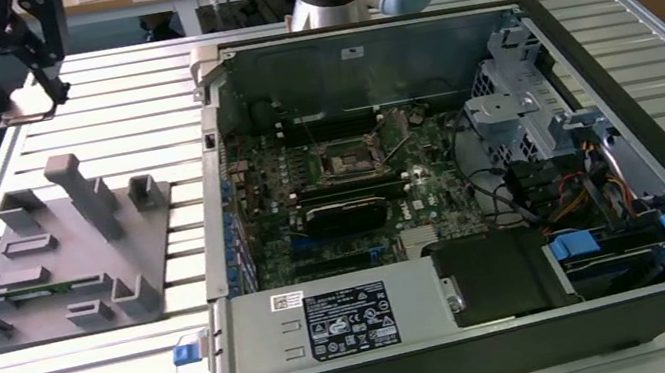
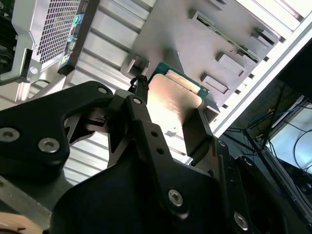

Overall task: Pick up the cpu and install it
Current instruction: 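Pick up the cpu and move it towards the insertion slot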

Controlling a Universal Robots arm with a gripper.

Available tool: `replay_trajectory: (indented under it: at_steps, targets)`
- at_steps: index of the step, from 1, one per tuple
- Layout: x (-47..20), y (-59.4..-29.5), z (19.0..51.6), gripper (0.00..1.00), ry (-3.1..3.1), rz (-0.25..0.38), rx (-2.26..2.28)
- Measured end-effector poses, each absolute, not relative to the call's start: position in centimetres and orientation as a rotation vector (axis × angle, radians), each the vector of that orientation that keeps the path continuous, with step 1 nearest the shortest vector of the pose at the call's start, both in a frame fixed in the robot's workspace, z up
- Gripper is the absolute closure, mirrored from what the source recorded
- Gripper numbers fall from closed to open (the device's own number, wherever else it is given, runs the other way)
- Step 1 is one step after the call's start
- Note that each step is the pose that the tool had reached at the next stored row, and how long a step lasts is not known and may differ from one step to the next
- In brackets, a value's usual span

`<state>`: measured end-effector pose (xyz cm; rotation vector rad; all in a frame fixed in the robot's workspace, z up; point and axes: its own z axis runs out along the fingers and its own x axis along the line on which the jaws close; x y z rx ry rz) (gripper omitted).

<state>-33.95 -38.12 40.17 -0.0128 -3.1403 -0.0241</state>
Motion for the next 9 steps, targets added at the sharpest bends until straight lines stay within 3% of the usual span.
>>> replay_trajectory:
  at_steps: [9]
  targets:
    - [-32.3,-38.1,40.1,0.47,-3.140,-0.024,-0.013]
